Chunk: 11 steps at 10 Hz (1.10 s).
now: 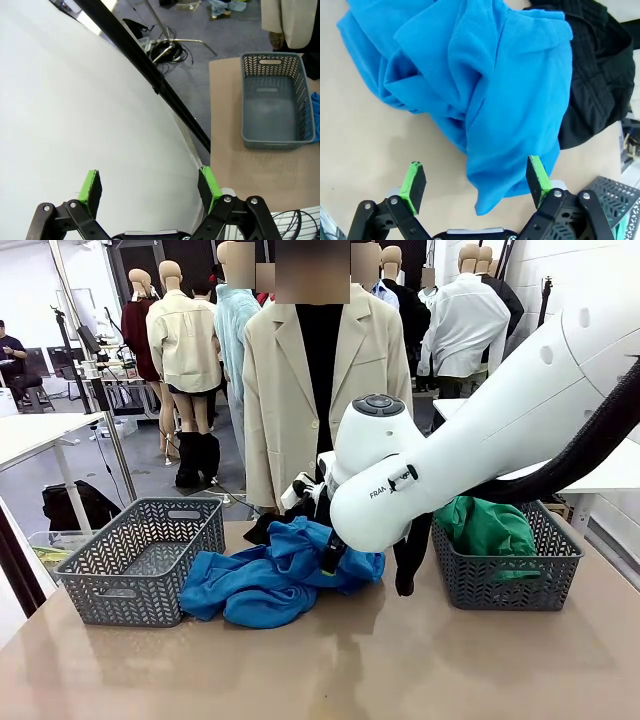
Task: Sort the tops and bottoms.
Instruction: Lift clothes from the center of the table with your right hand.
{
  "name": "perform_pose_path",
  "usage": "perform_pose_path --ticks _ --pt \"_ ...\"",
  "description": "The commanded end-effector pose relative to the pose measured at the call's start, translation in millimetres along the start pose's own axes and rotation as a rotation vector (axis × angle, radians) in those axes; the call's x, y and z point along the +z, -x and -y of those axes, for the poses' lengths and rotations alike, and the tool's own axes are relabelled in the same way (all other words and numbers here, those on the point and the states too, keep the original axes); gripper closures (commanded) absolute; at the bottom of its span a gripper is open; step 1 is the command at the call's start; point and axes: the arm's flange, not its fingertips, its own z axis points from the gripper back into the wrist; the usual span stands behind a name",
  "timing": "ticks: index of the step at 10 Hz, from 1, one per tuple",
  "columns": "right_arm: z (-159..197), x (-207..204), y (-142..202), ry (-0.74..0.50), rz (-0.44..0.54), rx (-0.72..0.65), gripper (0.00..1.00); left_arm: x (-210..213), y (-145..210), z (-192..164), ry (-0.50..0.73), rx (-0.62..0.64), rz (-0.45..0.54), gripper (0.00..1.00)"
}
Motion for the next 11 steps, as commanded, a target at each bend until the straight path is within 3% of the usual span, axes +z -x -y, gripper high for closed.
perform_pose_path --ticks 1,6,11 --pt "0.9 -18.1 -6.8 0.042 0.011 -0.026 0.0 -0.8 0.0 -2.0 -0.012 -0.007 0.004 0.0" --pt "10.3 -45.0 -10.5 -0.002 -0.019 -0.031 0.0 -0.8 0.0 -2.0 -0.012 -0.007 0.004 0.0" --pt "9.4 -39.6 -10.4 0.013 -0.006 -0.024 0.93 -0.8 0.0 -2.0 -0.012 -0.007 0.004 0.0"
